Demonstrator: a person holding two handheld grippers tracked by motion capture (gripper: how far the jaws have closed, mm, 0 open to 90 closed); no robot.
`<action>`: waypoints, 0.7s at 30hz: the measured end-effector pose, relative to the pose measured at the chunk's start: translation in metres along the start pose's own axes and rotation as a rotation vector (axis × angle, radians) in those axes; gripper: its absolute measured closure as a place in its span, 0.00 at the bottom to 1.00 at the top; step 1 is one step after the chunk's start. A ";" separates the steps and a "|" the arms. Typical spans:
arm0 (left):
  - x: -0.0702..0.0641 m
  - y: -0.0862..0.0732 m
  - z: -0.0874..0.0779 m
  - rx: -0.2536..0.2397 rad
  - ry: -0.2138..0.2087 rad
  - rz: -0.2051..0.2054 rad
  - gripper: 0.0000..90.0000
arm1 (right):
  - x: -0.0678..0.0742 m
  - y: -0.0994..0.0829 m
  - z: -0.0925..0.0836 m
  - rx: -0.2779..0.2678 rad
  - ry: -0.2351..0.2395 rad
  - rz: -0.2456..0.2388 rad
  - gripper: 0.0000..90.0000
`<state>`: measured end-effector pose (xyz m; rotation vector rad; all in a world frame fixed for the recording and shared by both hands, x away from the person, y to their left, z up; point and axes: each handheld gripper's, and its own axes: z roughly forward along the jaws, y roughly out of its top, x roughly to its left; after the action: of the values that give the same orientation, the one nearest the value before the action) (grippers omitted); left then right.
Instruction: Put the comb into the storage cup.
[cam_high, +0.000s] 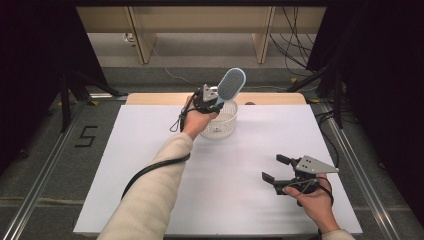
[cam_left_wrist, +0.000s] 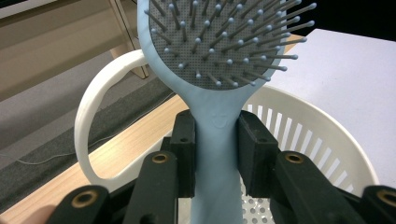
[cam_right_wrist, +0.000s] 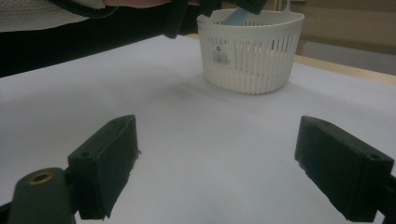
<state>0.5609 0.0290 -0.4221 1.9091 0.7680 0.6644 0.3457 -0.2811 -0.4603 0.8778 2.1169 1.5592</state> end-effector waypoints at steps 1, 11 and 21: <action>0.000 0.000 0.000 0.001 0.000 0.001 0.78 | 0.000 0.000 0.000 0.002 0.000 0.001 0.16; -0.001 0.000 0.001 0.006 -0.002 0.013 0.78 | 0.000 0.000 0.000 0.002 0.002 -0.001 0.16; -0.001 0.000 0.002 0.014 -0.004 0.021 0.77 | 0.000 0.000 0.000 0.002 0.004 0.001 0.16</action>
<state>0.5615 0.0275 -0.4233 1.9332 0.7528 0.6692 0.3458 -0.2808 -0.4605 0.8769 2.1211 1.5604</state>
